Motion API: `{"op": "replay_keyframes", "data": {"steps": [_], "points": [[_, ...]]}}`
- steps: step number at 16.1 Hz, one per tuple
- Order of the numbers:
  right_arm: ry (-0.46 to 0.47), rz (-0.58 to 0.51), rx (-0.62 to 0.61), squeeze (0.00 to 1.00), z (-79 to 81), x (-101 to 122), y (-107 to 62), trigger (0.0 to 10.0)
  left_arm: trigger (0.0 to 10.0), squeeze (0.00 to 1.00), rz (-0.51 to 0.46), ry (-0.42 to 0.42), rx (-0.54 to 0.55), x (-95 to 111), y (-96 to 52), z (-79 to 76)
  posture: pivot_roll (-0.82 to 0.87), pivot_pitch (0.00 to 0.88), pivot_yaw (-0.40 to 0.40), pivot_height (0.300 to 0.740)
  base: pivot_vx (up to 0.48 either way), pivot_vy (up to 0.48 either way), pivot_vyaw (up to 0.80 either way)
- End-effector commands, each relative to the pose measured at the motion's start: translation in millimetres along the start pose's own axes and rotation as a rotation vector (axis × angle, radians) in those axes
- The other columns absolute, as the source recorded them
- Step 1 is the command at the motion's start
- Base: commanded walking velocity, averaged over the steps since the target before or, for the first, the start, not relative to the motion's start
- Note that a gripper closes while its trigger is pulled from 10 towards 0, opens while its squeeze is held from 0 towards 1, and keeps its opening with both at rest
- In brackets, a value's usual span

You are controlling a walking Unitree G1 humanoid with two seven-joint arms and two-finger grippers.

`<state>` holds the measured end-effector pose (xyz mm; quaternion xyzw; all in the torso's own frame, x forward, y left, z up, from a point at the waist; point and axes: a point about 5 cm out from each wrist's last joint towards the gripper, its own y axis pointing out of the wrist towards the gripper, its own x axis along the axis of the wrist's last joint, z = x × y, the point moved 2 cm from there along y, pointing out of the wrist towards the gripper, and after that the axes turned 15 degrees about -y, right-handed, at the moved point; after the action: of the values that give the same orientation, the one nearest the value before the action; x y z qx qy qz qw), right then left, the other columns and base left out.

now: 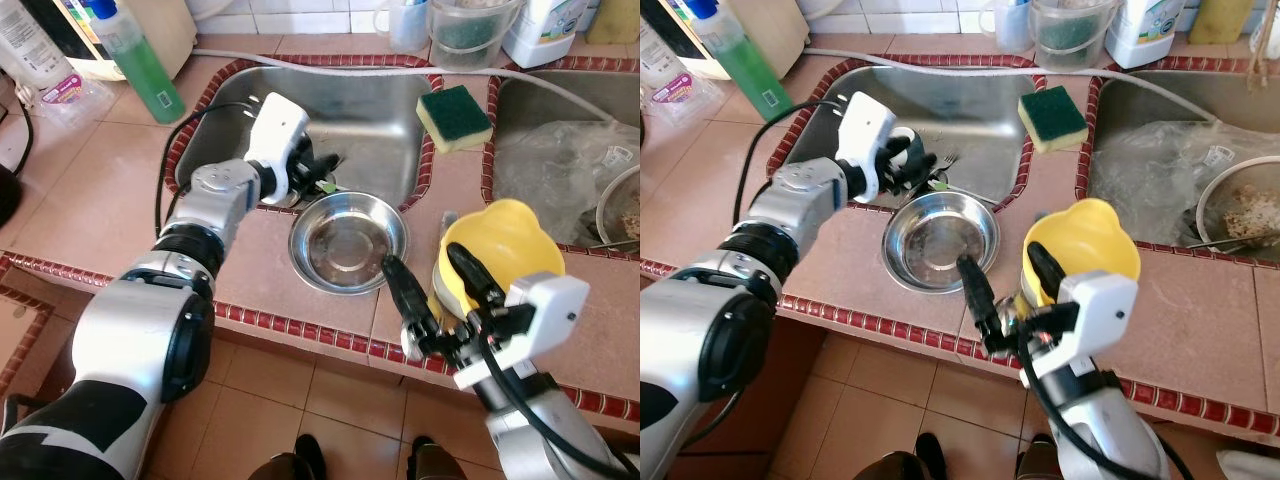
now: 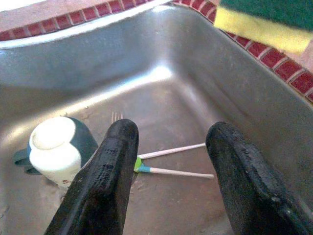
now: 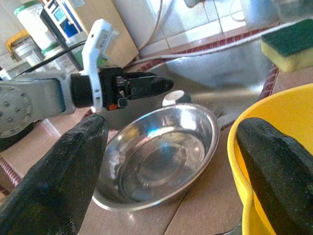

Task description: Kitchen organization

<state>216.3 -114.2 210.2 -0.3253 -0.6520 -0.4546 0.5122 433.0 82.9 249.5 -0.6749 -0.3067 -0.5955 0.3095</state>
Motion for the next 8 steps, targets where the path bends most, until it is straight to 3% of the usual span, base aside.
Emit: {"op": "replay_keyframes", "data": {"steps": [1,5,8], "points": [[0.014,-0.001,0.014,0.00,3.3,-2,-0.2,10.0,10.0,0.00,-0.012,-0.002,0.004,7,-3.5,5.2,-0.34,0.242,0.220,0.740,0.000,0.000,0.00],[-0.007,-0.040,0.060,0.00,-2.5,-2,17.2,10.0,10.0,0.00,-0.085,-0.048,-0.026,17,-8.6,8.6,-0.31,0.188,0.179,0.740,0.000,0.000,0.00],[-0.025,-0.059,0.101,0.00,-5.2,-3,28.2,10.0,10.0,0.00,-0.109,-0.071,-0.047,13,-13.3,11.8,-0.29,0.153,0.152,0.740,0.000,0.000,0.00]]}}
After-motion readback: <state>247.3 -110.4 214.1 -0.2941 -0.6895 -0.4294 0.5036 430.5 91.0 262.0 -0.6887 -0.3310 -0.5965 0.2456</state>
